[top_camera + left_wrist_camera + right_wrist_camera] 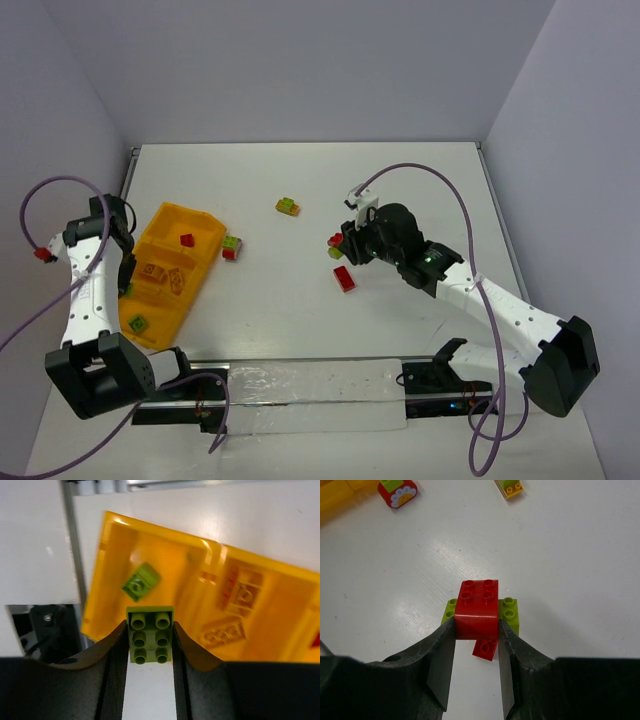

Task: Sort the legos into containers by color

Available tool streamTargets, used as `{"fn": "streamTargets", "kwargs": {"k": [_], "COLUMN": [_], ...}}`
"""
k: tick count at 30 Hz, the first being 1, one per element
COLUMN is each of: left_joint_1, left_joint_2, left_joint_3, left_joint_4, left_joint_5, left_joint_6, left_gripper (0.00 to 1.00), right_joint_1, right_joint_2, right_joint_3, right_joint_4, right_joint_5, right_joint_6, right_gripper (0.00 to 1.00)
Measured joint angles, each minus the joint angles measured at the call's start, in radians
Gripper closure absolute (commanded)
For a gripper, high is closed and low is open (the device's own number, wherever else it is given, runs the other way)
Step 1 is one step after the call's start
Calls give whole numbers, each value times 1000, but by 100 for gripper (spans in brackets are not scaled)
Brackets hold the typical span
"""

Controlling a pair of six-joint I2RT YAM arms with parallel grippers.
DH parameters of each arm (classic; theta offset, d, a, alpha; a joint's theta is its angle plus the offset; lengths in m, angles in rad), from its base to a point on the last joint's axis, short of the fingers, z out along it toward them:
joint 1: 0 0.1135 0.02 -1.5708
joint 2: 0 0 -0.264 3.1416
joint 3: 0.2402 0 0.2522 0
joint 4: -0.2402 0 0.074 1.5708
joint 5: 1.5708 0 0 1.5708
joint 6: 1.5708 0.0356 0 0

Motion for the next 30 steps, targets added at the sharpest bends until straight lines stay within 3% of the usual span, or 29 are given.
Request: {"fn": "streamTargets", "kwargs": {"k": [6,7,11,15,19,25,27,30], "left_joint_1": [64,67,78,93,97,83,29,-167], "left_joint_2": [-67,-72,-75,-76,-76,-76,-77,-79], "left_joint_3": [-33,-38,-73,-105,-107,-104,-93,-48], "left_joint_4": [3,3,10,23,44,133,183,289], "left_joint_5": [-2,-2,4,28,53,159,206,281], "left_joint_6": [11,11,14,34,56,184,241,330], "left_gripper": [100,91,36,11,8,17,17,17], "right_joint_1": [0,0,0,0,0,-2,-7,-33], "right_joint_2": [17,23,38,39,39,39,39,39], "right_joint_3": [14,20,36,36,36,36,36,49], "right_joint_4": [-1,-2,1,1,2,2,2,-10], "right_joint_5": [-13,-15,-19,-20,-19,-13,-11,-15], "right_joint_6": [-1,-1,-1,-1,-1,5,17,65], "right_gripper": [100,100,100,100,100,100,100,100]}}
